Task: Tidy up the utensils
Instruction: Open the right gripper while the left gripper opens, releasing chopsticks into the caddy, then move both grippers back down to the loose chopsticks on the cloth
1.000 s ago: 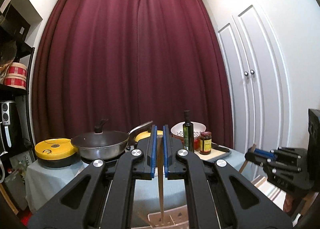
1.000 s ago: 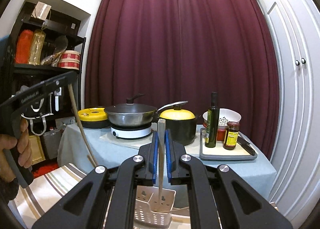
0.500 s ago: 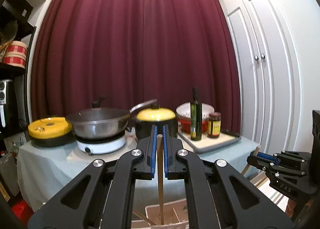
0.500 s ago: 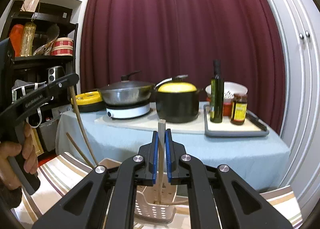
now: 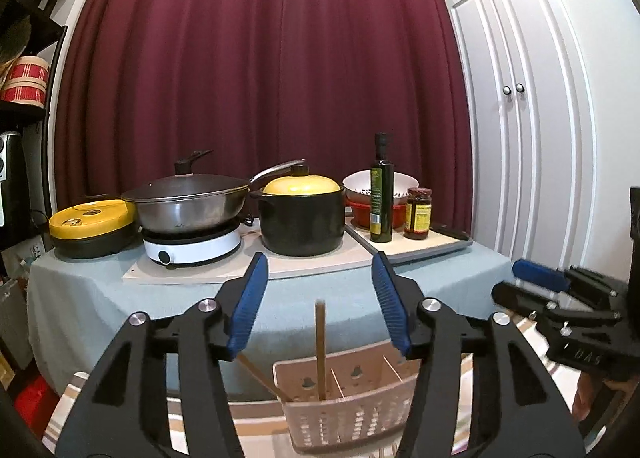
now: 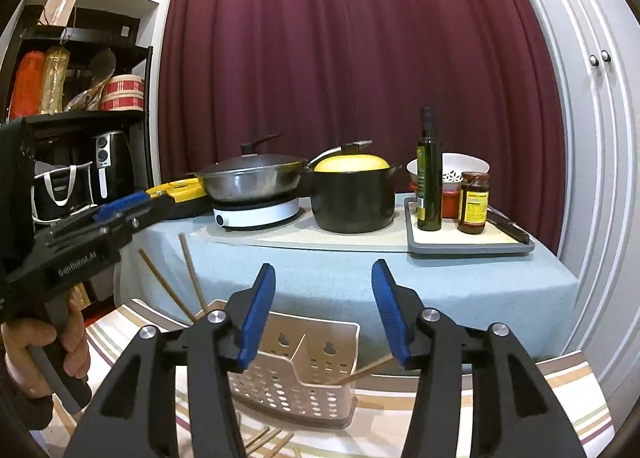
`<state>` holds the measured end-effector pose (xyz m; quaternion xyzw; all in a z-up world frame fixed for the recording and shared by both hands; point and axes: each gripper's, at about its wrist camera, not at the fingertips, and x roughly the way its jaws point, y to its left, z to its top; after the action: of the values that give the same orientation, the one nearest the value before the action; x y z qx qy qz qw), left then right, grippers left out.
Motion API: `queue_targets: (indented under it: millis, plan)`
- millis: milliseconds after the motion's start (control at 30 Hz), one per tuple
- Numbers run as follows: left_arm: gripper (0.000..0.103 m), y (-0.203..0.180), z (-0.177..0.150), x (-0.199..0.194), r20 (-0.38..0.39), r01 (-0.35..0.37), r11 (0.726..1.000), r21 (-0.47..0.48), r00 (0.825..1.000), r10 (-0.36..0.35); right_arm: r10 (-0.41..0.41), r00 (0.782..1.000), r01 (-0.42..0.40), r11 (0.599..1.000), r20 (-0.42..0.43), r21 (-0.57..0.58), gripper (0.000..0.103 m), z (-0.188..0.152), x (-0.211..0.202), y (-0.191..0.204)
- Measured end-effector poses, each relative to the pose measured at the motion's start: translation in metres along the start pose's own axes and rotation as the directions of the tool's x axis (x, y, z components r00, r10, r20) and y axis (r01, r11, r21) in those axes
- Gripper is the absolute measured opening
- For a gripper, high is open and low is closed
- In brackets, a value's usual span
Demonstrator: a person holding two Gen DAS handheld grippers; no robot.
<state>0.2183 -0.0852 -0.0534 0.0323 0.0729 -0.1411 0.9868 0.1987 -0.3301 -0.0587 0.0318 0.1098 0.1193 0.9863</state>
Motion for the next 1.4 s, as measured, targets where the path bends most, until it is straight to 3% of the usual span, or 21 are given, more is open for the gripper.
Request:
queue_targets:
  millis: [300,633,800,967,1267,1400]
  plan:
    - [0.061,-0.004,-0.031,-0.053,-0.052,-0.018,1.000,0.009,0.998,0.018,-0.023,1.000,0.023,1.000,-0.016,0.004,0.051,-0.025,-0.049,0.007]
    - [0.061,-0.005,-0.104,-0.099,-0.196,-0.058,0.998,0.019,0.979,0.060,0.024,0.985,-0.018,0.999,-0.169,0.037,0.048,-0.106,-0.072,0.029]
    - [0.061,-0.002,-0.140,-0.113,-0.280,-0.074,0.997,0.000,0.957,0.071,0.077,0.961,-0.065,0.996,-0.264,0.055,0.040,-0.146,-0.072,0.044]
    - [0.061,0.000,-0.163,-0.124,-0.310,-0.089,0.996,0.014,0.946,0.089,0.096,0.937,-0.084,0.995,-0.336,0.048,0.030,-0.173,-0.065,0.057]
    - [0.061,0.005,-0.183,-0.133,-0.346,-0.098,0.995,0.008,0.933,0.095,0.078,0.907,-0.074,0.997,-0.414,0.025,0.021,-0.194,-0.060,0.067]
    - [0.061,0.008,-0.187,-0.133,-0.358,-0.098,0.995,-0.001,0.929,0.091,0.065,0.871,-0.068,0.998,-0.488,0.013,0.018,-0.200,-0.051,0.070]
